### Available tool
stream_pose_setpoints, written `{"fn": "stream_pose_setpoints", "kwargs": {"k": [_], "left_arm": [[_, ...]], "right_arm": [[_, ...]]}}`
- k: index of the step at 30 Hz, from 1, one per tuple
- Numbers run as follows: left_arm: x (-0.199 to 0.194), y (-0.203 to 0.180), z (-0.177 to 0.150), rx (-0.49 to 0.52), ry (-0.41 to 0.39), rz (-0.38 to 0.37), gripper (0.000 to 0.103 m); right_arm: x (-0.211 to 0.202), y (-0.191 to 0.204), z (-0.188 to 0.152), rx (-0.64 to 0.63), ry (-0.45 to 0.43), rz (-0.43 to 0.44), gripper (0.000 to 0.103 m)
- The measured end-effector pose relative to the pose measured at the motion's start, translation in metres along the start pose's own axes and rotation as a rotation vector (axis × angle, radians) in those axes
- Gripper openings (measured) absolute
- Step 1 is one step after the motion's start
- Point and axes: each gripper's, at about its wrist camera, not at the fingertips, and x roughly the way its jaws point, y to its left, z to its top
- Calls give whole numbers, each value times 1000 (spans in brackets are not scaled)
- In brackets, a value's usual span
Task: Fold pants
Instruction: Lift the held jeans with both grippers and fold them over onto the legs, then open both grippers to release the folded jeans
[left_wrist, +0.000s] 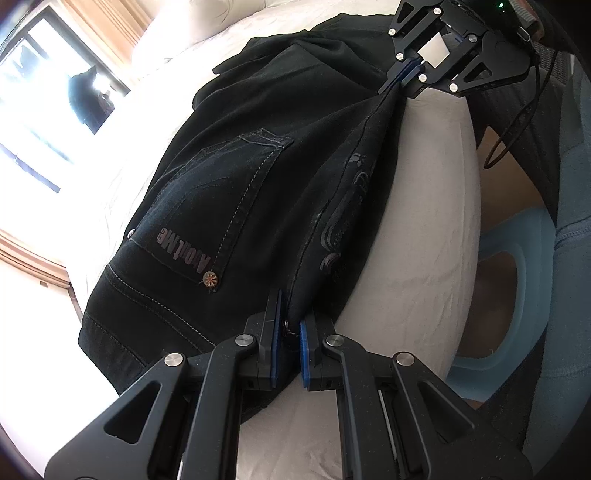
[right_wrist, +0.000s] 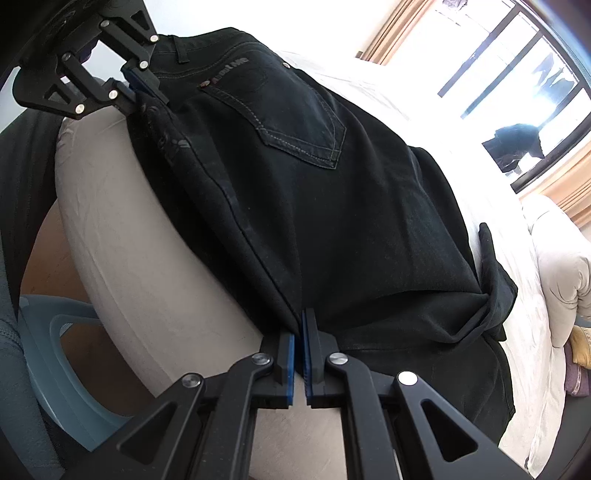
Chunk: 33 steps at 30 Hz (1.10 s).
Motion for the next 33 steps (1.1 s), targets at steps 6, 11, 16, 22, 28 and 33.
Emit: {"fn": "stream_pose_setpoints", "kwargs": {"k": [6, 11, 16, 22, 28, 33], "left_arm": [[3, 4, 0, -20, -5, 1, 7], [3, 2, -2, -42, -14, 15, 7], [7, -2, -8, -71, -25, 49, 8], [1, 9, -5, -135, 0, 34, 21], [-27, 28, -14, -198, 18, 27, 75], [-66, 53, 2, -283, -62, 36, 75]], "right_arm": [[4, 2, 0, -8, 3, -5, 5], [2, 5, -5, -11, 2, -7, 5], [4, 18, -8, -10, 14, -9, 8], [4, 22, -8, 17, 6, -26, 8], [3, 23, -10, 36, -3, -35, 8], [-6, 11, -10, 93, -13, -18, 18]]}}
